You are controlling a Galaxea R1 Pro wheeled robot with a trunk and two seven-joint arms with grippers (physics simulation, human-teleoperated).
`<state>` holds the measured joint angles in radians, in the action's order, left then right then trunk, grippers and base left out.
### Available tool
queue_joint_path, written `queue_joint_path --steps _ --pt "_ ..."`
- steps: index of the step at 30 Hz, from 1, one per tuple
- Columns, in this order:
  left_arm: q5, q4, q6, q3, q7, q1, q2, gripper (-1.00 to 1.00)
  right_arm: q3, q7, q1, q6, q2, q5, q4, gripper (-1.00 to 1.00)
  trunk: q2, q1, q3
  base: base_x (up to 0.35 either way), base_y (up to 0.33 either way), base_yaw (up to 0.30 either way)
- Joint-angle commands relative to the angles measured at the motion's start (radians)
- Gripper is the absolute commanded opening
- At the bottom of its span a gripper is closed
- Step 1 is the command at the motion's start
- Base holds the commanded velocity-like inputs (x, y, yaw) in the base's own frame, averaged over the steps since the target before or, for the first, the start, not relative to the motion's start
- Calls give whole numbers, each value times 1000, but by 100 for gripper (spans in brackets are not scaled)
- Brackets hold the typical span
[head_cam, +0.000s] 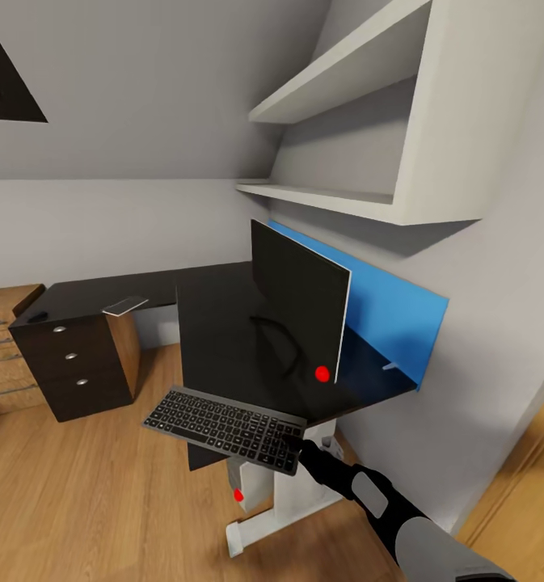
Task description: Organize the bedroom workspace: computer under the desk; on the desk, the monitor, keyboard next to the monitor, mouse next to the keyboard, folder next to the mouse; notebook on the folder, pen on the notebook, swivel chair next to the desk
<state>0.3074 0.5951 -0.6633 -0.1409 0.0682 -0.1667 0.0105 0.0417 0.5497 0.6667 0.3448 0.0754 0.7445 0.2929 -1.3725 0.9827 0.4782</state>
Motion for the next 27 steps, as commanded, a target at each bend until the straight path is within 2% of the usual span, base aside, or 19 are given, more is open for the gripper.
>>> queue_joint_path --steps 1,6,7,10,12,16,20,22,24,27 --pt "-2 2 -1 2 7 0 0 100 5 0 1 5 0 10 0 100 -1 0 1 26 17 0" --pt "-2 2 -1 1 7 0 0 100 7 0 1 5 1 10 0 100 -1 0 1 10 6 0" --pt "-2 2 -1 1 7 0 0 100 7 0 1 5 1 10 0 -100 -1 0 1 3 2 0" --pt "-2 2 -1 1 7 0 0 100 8 -1 1 6 3 10 -1 -100 -1 0 1 1 1 0" --pt "-2 2 -1 1 7 0 0 100 6 0 1 3 21 9 0 -100 -1 0 1 0 0 0" --pt "-2 3 -1 0 8 0 -1 100 6 2 1 1 36 8 0 -100 -1 0 1 0 0 0" --pt "0 7 -1 1 13 0 0 100 7 11 1 0 39 6 1 -100 6 -4 -2 0 0 0" --pt "1 8 -1 1 13 0 -1 100 7 35 0 0 40 5 1 -100 20 -11 -9 0 0 0" --pt "2 8 0 1 14 0 0 100 10 107 -2 0 40 3 1 -100 34 -19 -15 0 0 0" --pt "1 7 2 1 14 0 0 100 12 129 -2 0 39 0 2 -100 55 -31 -24 0 0 0"
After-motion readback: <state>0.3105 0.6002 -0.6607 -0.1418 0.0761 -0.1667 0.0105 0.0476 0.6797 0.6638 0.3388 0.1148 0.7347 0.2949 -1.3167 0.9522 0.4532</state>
